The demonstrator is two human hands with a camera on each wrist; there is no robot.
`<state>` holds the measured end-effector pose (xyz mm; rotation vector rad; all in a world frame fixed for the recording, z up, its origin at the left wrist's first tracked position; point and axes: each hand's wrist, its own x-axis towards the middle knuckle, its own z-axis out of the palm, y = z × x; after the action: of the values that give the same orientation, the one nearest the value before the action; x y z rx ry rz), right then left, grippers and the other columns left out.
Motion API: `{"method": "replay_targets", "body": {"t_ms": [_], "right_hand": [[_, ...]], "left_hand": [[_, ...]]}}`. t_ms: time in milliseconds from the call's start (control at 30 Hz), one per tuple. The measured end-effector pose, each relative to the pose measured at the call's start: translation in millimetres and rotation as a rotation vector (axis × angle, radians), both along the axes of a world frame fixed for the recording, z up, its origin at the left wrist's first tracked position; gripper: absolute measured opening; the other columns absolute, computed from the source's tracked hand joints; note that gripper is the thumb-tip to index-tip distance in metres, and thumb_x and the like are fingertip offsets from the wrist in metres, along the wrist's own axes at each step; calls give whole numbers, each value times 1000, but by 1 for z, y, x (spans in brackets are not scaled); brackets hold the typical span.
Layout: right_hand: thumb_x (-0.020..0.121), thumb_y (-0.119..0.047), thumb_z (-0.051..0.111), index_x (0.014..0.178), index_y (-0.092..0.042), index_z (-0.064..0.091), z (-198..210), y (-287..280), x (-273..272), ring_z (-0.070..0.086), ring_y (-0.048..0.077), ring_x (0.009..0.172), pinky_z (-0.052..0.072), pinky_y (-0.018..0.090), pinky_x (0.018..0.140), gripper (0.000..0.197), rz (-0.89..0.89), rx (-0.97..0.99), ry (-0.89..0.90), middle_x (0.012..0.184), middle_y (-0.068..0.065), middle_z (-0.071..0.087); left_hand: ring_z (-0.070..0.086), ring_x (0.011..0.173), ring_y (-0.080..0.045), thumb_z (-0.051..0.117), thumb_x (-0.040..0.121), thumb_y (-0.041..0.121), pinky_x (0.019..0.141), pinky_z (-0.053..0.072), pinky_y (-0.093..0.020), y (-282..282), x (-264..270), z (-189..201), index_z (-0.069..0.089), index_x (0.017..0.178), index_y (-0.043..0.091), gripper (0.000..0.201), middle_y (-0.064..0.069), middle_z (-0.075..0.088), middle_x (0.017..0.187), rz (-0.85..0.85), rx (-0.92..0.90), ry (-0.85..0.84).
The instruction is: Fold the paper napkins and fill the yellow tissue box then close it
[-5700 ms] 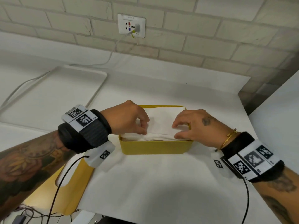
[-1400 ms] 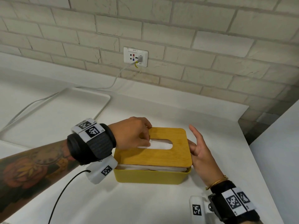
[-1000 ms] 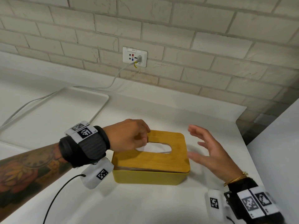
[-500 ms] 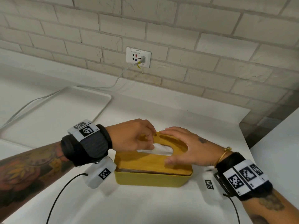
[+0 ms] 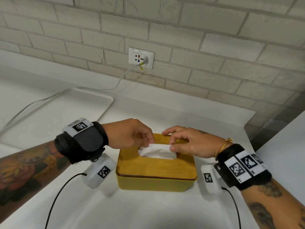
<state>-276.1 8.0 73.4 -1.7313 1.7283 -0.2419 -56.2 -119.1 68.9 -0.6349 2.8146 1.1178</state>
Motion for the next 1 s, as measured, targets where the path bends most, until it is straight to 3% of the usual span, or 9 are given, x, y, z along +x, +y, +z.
{"method": "replay_targets", "body": {"t_ms": [100,167,267,333,433,567,733,867,1000], "right_hand": [[95,-34,68,82,-39,66,-3,1,0,42,3,136,27,43,120,14,-49,-39,-70,142,-27,48],[88,-42,75,101,-49,63,-3,7,-2,43,3,135,31,40,118,18,-98,-17,-51,143,-27,46],[64,-59,87,152,-50,23,-6,24,-6,35,6,141,32,31,118,109,-95,108,123,155,-22,30],[56,-67,86,160,-38,-1,-11,33,-6,15,6,150,18,31,124,138,-50,125,259,164,-20,10],[56,-69,86,160,-33,-9,-16,41,-6,5,-2,150,13,24,124,145,-69,122,273,166,-23,-5],[57,-69,85,160,-34,-8,-20,46,-3,5,-7,146,12,19,121,143,-58,120,285,165,-25,-7],[57,-74,82,160,-34,-7,-18,43,-2,2,0,152,10,22,124,142,-32,126,337,166,-23,-6],[53,-79,79,160,-34,-2,-15,39,-1,8,5,153,13,26,124,142,-57,131,351,167,-21,0],[52,-86,74,158,-28,14,-17,26,12,28,11,146,31,32,117,135,-170,86,368,160,-14,20]], "left_hand": [[60,90,5,68,97,20,80,42,-10,-2,3,-1,74,104,30,14,14,72,99,32,51,60],[54,107,7,76,90,36,94,41,-17,-3,8,-3,68,119,38,31,20,64,120,51,17,29],[26,141,-4,84,67,65,118,25,-25,-1,17,-7,21,156,41,112,21,27,154,-33,-228,-246],[19,148,-10,84,61,70,120,20,-28,3,22,-11,-2,160,37,135,15,15,163,-56,-301,-333],[23,147,-9,85,61,69,116,23,-22,7,28,-14,-6,160,37,138,16,16,164,-24,-261,-332],[32,138,-3,88,59,64,107,28,-13,16,34,-14,4,160,37,134,23,26,155,-35,-267,-269],[54,115,-11,85,56,66,97,49,-32,23,32,-18,18,150,40,118,18,43,135,-75,-344,-239],[48,126,-13,86,64,58,106,44,-31,15,32,-16,6,154,43,122,14,33,151,-78,-291,-302],[39,140,-15,89,70,43,107,36,-24,-18,31,-19,15,155,44,113,18,29,157,4,-211,-257]]}}
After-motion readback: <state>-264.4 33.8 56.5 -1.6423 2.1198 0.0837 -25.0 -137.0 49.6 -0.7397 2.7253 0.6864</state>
